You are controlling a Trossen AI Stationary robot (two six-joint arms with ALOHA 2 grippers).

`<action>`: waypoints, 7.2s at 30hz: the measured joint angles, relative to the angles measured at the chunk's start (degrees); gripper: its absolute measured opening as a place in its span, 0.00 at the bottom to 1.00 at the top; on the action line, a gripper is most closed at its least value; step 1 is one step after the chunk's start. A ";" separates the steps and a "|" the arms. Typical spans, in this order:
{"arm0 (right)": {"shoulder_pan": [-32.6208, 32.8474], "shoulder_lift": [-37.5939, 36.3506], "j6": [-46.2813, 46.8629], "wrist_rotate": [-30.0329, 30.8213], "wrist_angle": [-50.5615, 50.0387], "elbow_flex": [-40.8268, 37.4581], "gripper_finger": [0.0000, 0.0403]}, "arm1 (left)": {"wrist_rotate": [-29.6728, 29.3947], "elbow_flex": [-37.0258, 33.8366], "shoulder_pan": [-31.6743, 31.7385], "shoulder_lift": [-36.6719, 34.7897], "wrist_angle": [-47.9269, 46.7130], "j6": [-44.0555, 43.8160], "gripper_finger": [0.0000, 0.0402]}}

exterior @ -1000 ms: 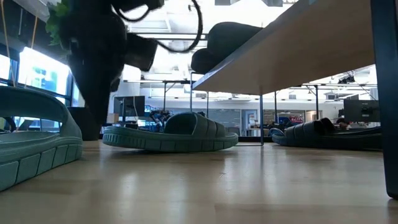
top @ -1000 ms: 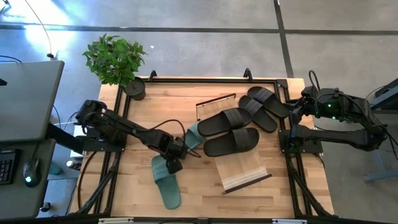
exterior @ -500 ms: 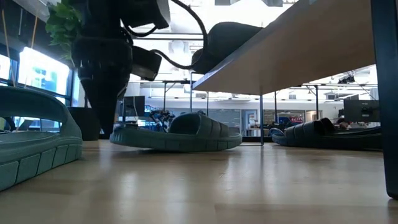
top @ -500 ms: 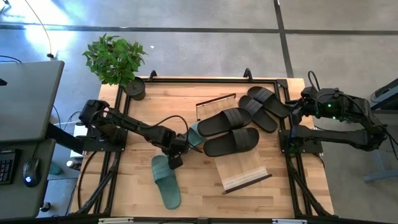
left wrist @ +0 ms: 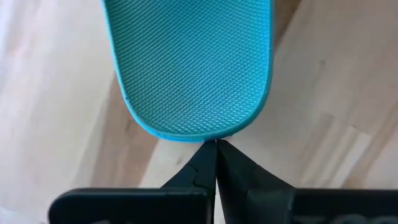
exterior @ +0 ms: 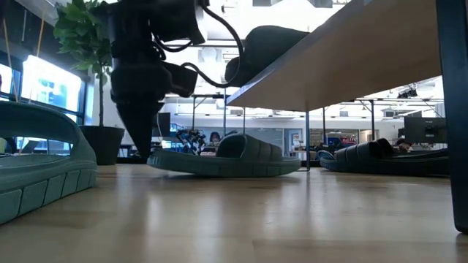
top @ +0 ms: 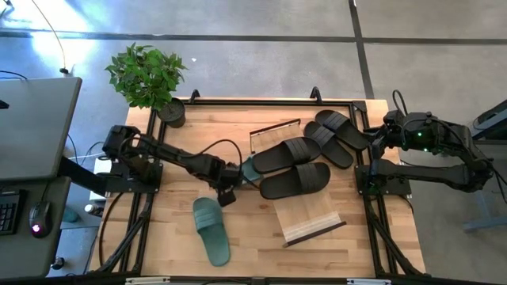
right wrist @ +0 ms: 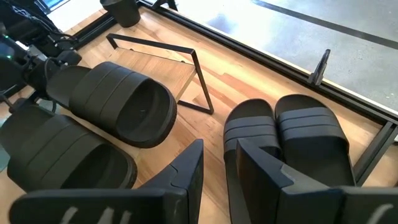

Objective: Pick and place slides into the shelf
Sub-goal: Move the green slides under the shelf

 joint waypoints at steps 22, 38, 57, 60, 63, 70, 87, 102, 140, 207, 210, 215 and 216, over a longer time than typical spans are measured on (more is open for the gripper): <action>0.00 0.00 -0.13 0.22 0.02 0.00 0.22 | -0.61 0.09 1.10 -3.00 -3.50 1.68 0.00; 0.00 -0.02 -0.63 0.24 0.02 0.00 0.22 | 15.48 0.07 -10.34 -17.25 -5.44 -10.84 0.02; -0.02 0.00 -0.64 3.10 -0.18 0.00 0.22 | 8.66 0.07 -13.03 -17.18 8.50 -18.00 0.02; -0.01 0.00 -0.63 2.56 -0.63 0.00 0.22 | 9.70 0.07 -13.03 -17.16 8.46 -18.36 0.02; 0.00 0.00 -0.46 2.52 -0.65 0.00 0.22 | 11.59 0.07 -13.17 -17.14 8.75 -18.66 0.02; 0.00 0.00 -0.61 1.25 -0.95 0.00 0.22 | 20.99 4.06 -14.68 -17.09 9.29 -20.76 0.02; 0.00 0.00 -2.01 3.06 -1.36 0.00 0.22 | -14.10 32.55 -29.02 -10.45 -30.86 -26.26 0.02; 0.00 -0.01 -1.54 2.78 -1.35 0.00 0.22 | -16.39 35.85 -35.94 6.84 -40.62 -30.33 0.02; -0.01 -0.13 -4.52 3.27 -1.40 0.00 0.22 | -12.58 35.79 -35.86 26.98 -43.95 -32.04 0.61; 0.00 -0.13 -3.61 4.89 -1.25 0.00 0.22 | -68.02 35.44 -53.48 -7.52 -41.27 -42.12 0.00; 0.00 -0.11 -3.61 5.73 -1.20 0.00 0.22 | -68.16 32.72 -53.70 -7.58 -33.95 -41.85 0.00; -0.02 -0.13 -3.58 5.75 -0.68 0.00 0.22 | -64.28 32.58 -51.63 -7.61 -13.26 -19.25 0.00; 0.00 -0.12 -3.58 5.74 -0.54 0.00 0.22 | -62.52 32.75 -50.80 -7.61 -8.31 -12.73 0.00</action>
